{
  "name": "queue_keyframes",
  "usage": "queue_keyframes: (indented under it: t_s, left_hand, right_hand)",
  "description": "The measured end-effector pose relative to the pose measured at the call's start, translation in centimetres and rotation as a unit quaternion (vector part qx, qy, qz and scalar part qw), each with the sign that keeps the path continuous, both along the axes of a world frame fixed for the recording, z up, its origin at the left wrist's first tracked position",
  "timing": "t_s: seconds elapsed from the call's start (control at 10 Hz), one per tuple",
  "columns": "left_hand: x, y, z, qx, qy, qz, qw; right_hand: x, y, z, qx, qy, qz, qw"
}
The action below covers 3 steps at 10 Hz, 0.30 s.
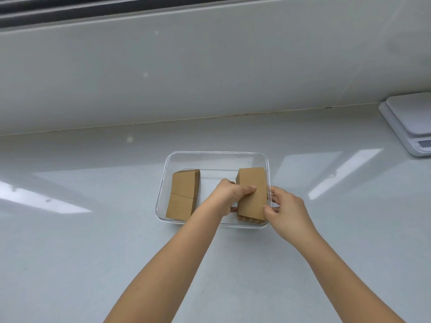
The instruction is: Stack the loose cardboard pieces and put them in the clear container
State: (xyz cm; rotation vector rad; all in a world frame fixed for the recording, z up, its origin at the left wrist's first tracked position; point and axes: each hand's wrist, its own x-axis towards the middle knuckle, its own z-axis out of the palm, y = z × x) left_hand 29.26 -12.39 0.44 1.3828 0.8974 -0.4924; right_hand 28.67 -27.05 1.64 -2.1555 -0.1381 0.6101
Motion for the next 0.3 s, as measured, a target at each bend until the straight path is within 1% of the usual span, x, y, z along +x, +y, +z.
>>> queue_keyframes:
  t_s: [0.1,0.2,0.3]
  left_hand:
    - [-0.6,-0.4,0.1,0.019,-0.004,-0.043,0.999]
    - [-1.0,0.7,1.9,0.051,0.003,-0.096,0.994]
    - [-1.1,2.3,5.3,0.1,-0.035,-0.13,0.986]
  right_hand:
    - [0.3,-0.2,0.3,-0.006,0.036,0.008,0.999]
    - [1.2,-0.8,1.4,-0.049,0.081,0.024,0.995]
    - [2.3,-1.6,4.3,0.015,0.087,0.021,0.996]
